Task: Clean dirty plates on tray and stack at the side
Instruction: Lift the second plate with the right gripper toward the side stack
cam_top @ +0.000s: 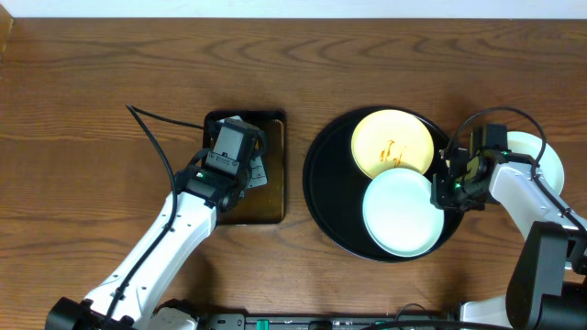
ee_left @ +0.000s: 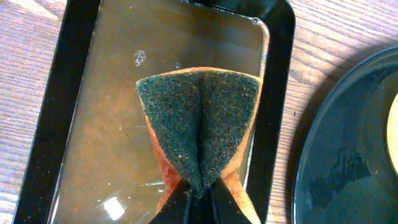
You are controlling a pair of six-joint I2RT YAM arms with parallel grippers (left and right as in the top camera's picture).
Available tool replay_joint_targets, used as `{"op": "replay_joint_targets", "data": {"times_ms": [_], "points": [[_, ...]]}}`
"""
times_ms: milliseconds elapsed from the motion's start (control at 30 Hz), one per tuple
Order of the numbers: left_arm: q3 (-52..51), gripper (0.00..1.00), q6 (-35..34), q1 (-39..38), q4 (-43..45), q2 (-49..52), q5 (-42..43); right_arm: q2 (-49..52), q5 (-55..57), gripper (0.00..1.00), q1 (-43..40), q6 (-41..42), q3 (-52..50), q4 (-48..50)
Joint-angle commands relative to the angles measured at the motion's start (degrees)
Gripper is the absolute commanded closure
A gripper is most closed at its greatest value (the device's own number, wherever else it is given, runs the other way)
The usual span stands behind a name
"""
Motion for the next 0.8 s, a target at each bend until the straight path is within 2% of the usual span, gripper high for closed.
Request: {"op": "replay_joint_targets", "data": {"times_ms": [0,367,433,533,767], "points": [[0.1,0.92,0.8,0.2,-0.2,-0.2,-1.0,0.8,-4.0,0.86,-0.6,0.3,0.2,-1.2],[0.1,0.92,0.8,0.2,-0.2,-0.2,-1.0,0.8,-9.4,0.86,-0.6,0.3,0.2,-7.1],[0.1,0.92,0.8,0.2,-0.2,-0.2,-1.0,0.8,-9.7,0.87,-0.6,0.3,0.2,-7.1],[0.1,0.92,0.8,0.2,-0.1,-0.2,-1.0,0.8,-9.7,0.98,-0.6,0.3,0.2,-7.2],[0.1,0.92,0.8,0.2,-0.1,-0.2,-1.0,0.8,-10.3,0.99,-0.6,0.2,0.2,-7.2]]}}
